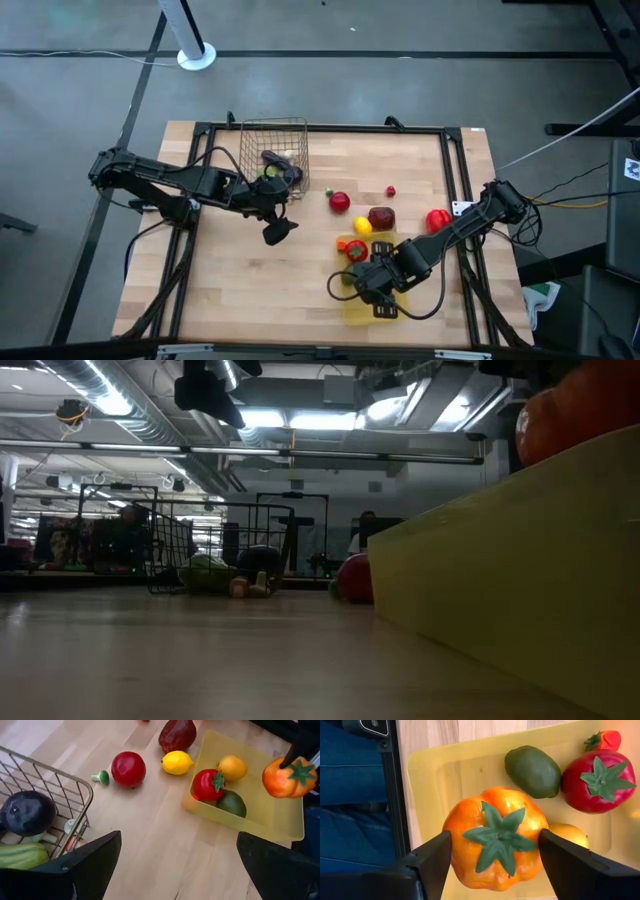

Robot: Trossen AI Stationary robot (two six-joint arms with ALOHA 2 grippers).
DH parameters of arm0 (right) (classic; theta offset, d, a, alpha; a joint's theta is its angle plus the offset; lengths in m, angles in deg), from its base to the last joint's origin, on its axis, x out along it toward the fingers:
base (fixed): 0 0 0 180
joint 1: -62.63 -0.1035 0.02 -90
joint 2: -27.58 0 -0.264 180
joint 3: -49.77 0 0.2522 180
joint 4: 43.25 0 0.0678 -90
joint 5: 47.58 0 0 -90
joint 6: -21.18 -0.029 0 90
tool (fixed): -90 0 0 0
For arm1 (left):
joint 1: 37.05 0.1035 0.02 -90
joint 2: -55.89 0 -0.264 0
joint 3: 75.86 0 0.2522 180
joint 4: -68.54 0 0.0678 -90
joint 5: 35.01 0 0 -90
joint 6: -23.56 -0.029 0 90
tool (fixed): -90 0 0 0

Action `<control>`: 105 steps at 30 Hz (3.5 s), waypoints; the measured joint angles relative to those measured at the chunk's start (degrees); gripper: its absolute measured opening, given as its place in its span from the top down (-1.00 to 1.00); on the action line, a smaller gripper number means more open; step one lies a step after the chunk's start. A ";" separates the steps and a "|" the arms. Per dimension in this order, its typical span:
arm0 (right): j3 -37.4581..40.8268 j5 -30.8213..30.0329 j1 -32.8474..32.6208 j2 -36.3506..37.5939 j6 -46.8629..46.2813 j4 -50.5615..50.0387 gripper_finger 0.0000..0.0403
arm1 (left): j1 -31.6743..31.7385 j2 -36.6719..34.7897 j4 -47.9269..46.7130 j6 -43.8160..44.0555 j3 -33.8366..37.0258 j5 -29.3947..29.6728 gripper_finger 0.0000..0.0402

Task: Sort produce into baskets
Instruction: Put the orange tomato into the yellow bin, then put the red bell pepper into the brown wire basket

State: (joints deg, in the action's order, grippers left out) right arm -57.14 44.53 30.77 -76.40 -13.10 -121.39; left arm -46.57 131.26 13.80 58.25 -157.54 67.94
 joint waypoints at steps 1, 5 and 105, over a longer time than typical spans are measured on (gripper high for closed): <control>0.00 0.00 0.00 0.00 0.00 -0.02 -0.46 | 0.00 0.00 0.23 -0.37 0.00 0.02 -0.95; 0.00 0.00 0.00 -0.02 0.01 -0.02 -0.68 | 0.00 0.00 0.75 -0.63 0.00 0.76 -0.95; 51.10 0.02 32.63 20.57 -46.64 -10.21 -0.96 | 0.16 5.90 7.42 -12.19 0.02 1.46 -0.95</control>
State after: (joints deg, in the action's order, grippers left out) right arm -6.04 44.55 63.40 -55.84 -59.74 -131.60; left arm -46.42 137.16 21.22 46.06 -157.52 69.40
